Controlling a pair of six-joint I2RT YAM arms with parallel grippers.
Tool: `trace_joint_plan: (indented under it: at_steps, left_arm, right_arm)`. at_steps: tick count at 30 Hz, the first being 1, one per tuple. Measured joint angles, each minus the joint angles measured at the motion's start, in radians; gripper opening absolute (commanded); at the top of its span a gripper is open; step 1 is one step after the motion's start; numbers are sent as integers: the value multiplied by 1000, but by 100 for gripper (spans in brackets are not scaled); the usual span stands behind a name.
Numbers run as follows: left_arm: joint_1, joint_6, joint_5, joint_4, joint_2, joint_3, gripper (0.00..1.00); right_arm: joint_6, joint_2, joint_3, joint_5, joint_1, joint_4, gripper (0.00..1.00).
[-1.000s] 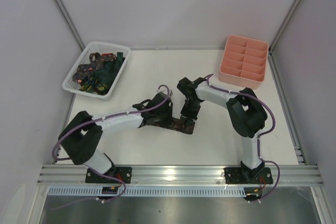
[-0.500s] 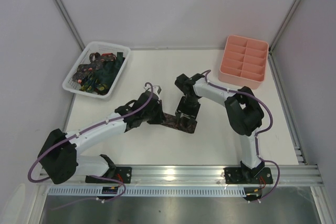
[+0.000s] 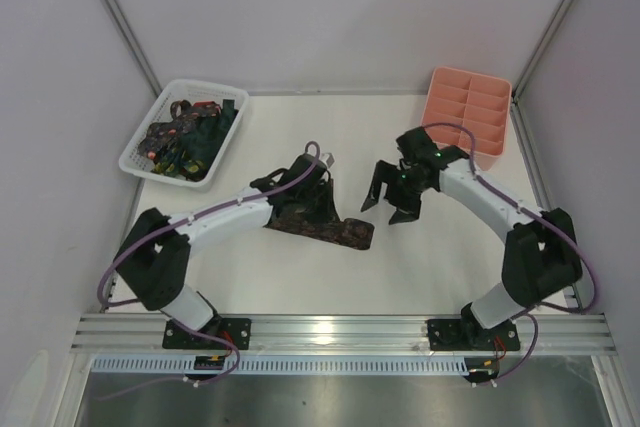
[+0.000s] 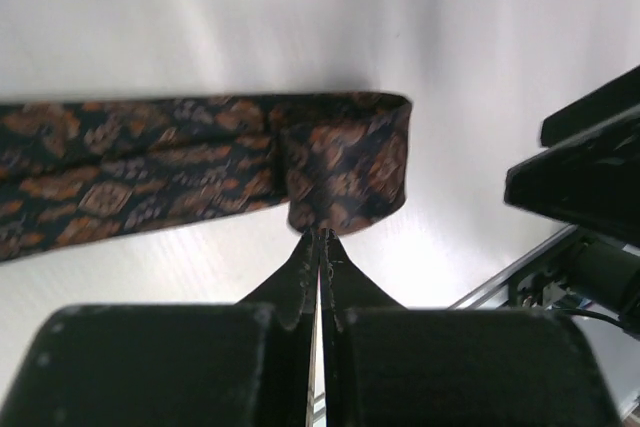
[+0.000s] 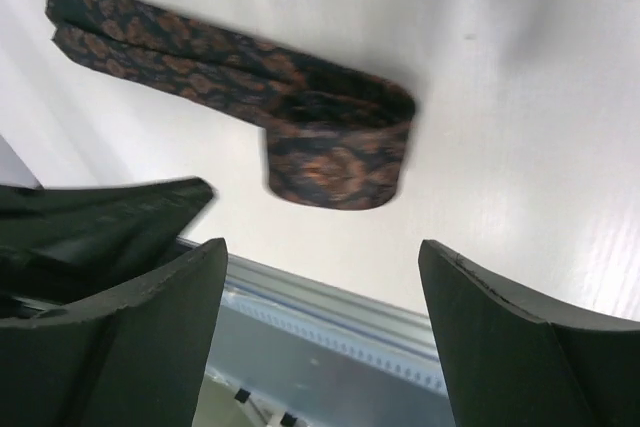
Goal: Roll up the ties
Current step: Roll the tie
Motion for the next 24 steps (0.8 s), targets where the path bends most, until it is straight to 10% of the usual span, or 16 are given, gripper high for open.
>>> trace_joint_plan:
  at_steps: [8,24]
  left_arm:
    - [11,30,93,-2,168,182,1]
    - [27,77,201,-20,256,188,0]
  right_arm:
    - [-61,-132,-558,-253,-185,502,87]
    - [11,-26,-664,-436,-204,983,80]
